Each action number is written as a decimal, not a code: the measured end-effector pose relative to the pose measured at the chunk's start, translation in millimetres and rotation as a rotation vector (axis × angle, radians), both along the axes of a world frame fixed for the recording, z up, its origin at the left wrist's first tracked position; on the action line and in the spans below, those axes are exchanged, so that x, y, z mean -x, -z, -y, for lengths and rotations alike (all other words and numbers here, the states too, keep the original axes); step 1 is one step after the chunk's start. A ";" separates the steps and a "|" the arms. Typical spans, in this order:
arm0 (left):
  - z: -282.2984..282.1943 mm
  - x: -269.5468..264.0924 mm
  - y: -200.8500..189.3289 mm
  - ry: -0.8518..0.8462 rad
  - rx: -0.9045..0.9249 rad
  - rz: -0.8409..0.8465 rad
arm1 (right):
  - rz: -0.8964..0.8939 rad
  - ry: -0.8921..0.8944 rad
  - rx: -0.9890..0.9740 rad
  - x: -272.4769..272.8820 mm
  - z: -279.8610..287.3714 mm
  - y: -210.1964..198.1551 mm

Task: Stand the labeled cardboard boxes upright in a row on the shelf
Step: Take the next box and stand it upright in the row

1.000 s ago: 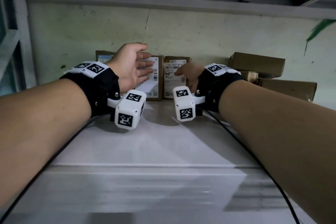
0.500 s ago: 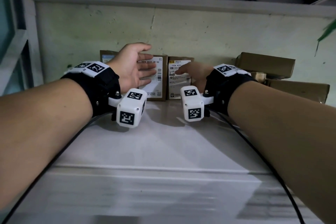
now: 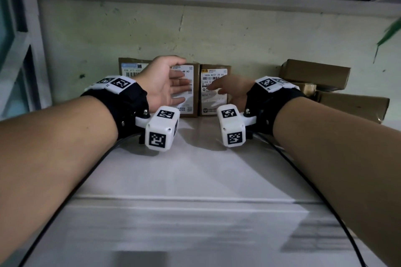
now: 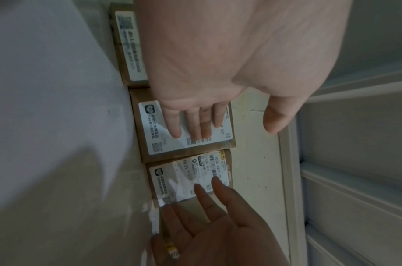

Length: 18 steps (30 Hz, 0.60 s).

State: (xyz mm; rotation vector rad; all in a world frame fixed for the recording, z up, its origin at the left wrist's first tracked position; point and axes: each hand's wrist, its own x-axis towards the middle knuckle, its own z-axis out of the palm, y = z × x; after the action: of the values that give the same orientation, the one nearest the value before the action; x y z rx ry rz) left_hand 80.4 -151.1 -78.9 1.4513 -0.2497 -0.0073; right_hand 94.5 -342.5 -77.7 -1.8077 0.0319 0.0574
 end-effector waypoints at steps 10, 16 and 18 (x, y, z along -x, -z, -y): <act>14.9 13.5 9.0 0.178 -0.078 -0.127 | 0.021 0.038 -0.045 12.6 -0.2 -4.8; 17.1 14.0 11.8 0.225 -0.061 -0.118 | 0.072 0.192 -0.001 22.0 0.4 -8.4; 20.6 14.2 11.9 0.246 -0.062 -0.115 | 0.084 0.186 -0.032 32.0 1.7 -13.8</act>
State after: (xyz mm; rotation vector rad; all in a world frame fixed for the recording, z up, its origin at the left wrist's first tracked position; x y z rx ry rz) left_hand 66.2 -171.7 -90.7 1.4686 -0.3344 -0.2997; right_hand 62.4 -344.2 -63.9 -1.7665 0.1384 -0.1489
